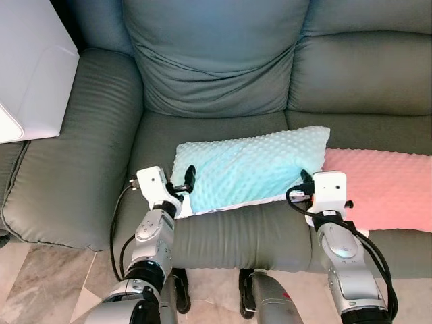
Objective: Move the pillow to the sofa
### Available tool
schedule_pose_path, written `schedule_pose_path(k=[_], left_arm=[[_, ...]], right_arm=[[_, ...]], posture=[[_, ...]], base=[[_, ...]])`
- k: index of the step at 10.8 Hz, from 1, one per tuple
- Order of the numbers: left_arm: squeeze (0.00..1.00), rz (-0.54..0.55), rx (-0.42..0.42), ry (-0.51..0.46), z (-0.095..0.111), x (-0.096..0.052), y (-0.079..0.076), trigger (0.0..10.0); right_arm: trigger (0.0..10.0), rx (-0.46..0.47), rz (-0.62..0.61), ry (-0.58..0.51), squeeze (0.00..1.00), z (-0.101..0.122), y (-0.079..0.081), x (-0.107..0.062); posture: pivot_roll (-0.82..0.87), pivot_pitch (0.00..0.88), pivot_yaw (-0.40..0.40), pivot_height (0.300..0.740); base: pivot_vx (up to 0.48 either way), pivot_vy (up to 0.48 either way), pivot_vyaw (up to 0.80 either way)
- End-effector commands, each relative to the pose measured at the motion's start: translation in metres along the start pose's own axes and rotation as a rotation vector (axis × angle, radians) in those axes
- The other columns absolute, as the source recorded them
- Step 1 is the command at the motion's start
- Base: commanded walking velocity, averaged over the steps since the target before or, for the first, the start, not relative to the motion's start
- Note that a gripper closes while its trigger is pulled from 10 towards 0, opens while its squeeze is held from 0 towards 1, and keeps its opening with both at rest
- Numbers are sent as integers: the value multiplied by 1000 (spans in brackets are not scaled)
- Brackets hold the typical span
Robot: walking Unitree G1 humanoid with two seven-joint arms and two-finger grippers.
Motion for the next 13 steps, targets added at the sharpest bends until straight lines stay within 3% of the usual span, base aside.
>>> schedule_pose_path(k=[1,2,3,4,7,8,9,11,13], left_arm=[[0,22,-5,29,-8,-4,5,10000],[0,24,-6,28,-8,-4,5,10000],[0,26,-6,31,-9,-5,6,10000],[0,25,-8,32,-10,-5,5,10000],[0,27,-12,30,-9,-5,5,10000],[0,24,-12,28,-9,-4,4,10000],[0,21,-15,24,-8,-3,2,10000],[0,18,-19,29,-10,-3,1,10000],[0,19,-19,29,-10,-3,1,10000]], right_arm=[[10000,-52,-40,-29,1000,3,-7,-3],[10000,-205,-54,-57,1000,10,-10,-1],[10000,-15,250,378,1000,-57,36,-12],[10000,-57,254,353,1000,-62,36,-17],[10000,-67,272,313,1000,-54,33,-13],[10000,-169,255,279,267,-51,26,-10],[0,-311,267,212,0,-48,22,-11],[0,-486,256,166,0,-47,19,-8],[0,-500,194,90,0,-34,16,-3]], posture=[[-219,305,44,740],[-222,304,43,740],[-231,304,41,740],[-222,303,39,740],[-223,309,39,740],[-218,310,37,740],[-217,309,36,740],[-215,307,37,740],[-213,307,38,740]], base=[[0,0,0],[0,0,0],[0,0,0],[0,0,0],[0,0,0],[0,0,0],[0,0,0],[0,0,0],[0,0,0]])
Point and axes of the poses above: a point about 5 cm out from each wrist's last joint towards the gripper, its own x axis pointing out of the wrist towards the gripper, its own z axis along the axis of the wrist's last joint, y = z × x, the point moved 3 cm from there along x, pointing out of the wrist towards the gripper, and after that the axes turned 13 degrees about -x, right-handed, at the moved point
